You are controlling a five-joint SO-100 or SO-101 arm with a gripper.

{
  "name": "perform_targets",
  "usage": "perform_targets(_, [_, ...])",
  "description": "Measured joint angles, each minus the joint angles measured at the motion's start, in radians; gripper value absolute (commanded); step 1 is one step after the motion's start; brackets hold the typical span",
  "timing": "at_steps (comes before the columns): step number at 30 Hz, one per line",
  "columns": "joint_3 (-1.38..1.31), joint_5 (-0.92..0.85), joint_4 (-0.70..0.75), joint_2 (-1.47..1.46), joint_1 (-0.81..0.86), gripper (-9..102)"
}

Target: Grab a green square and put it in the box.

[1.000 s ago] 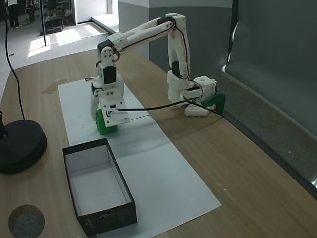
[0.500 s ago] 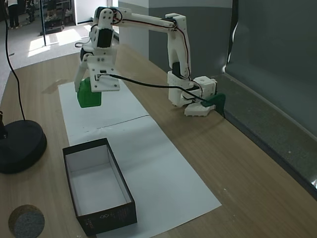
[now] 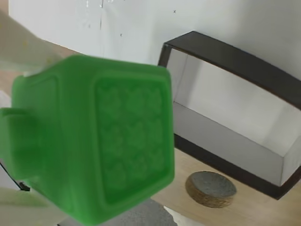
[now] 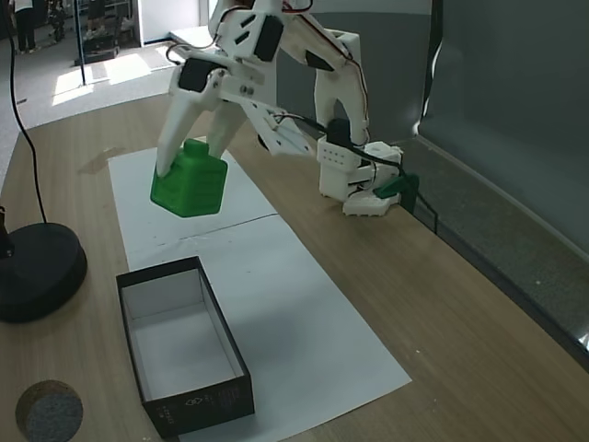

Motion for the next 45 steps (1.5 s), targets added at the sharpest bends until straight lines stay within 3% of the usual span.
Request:
perform_targets(9, [0.0,-0.008,-0.158,-0.144,-0.025,15])
perform_targets(22, [0.0,-0.006,-0.245,-0.31,-0.057,15])
perform_targets(29, [0.0,0.052,-0.245,-0.31,-0.054,34])
perform_targets(34, [0.0,0.06,-0.245,-0.31,-0.035,28])
perform_targets(39, [0.0,0.055,-0.204,-0.301,-0.034,4])
perform_targets(45, [0.0,0.054,-0.061,-0.075,0.021,2])
